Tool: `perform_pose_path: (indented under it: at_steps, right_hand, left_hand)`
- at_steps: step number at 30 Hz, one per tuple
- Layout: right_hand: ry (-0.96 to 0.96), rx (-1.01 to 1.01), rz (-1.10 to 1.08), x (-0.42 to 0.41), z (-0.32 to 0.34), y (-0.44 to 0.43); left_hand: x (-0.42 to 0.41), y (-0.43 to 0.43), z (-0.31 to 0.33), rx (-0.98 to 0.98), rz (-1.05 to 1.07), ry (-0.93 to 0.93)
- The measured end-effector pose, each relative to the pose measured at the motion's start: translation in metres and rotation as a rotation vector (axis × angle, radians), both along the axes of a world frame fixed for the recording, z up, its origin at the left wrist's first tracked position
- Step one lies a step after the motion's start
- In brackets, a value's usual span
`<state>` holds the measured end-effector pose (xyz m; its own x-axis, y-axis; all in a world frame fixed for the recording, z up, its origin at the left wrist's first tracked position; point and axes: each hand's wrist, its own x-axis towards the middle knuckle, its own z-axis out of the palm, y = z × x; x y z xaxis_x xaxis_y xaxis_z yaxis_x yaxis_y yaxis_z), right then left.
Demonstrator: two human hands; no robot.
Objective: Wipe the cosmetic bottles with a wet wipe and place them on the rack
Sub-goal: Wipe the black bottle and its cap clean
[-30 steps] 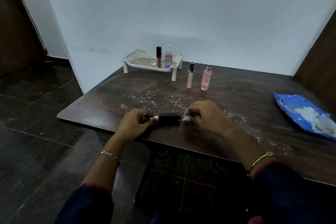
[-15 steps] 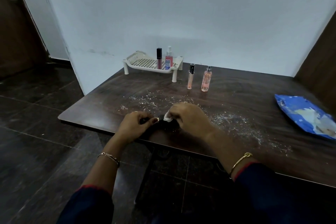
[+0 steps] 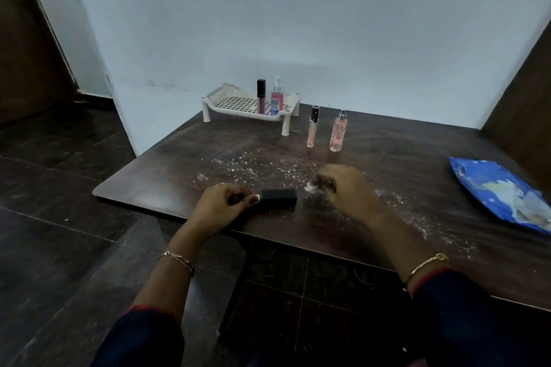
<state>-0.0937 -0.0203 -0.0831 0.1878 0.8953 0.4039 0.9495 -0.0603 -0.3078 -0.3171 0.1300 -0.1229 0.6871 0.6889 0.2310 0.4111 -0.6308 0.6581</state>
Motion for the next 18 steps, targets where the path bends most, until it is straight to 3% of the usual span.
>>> perform_pose_path:
  at_steps: [9, 18]
  right_hand:
    - [-0.058, -0.010, 0.257, -0.065, 0.013, 0.039]
    - [0.057, -0.022, 0.108, -0.018, 0.003, 0.011]
  left_hand:
    - [0.000, -0.006, 0.005, -0.014, 0.009, -0.002]
    - [0.003, -0.002, 0.000, -0.060, 0.049, -0.014]
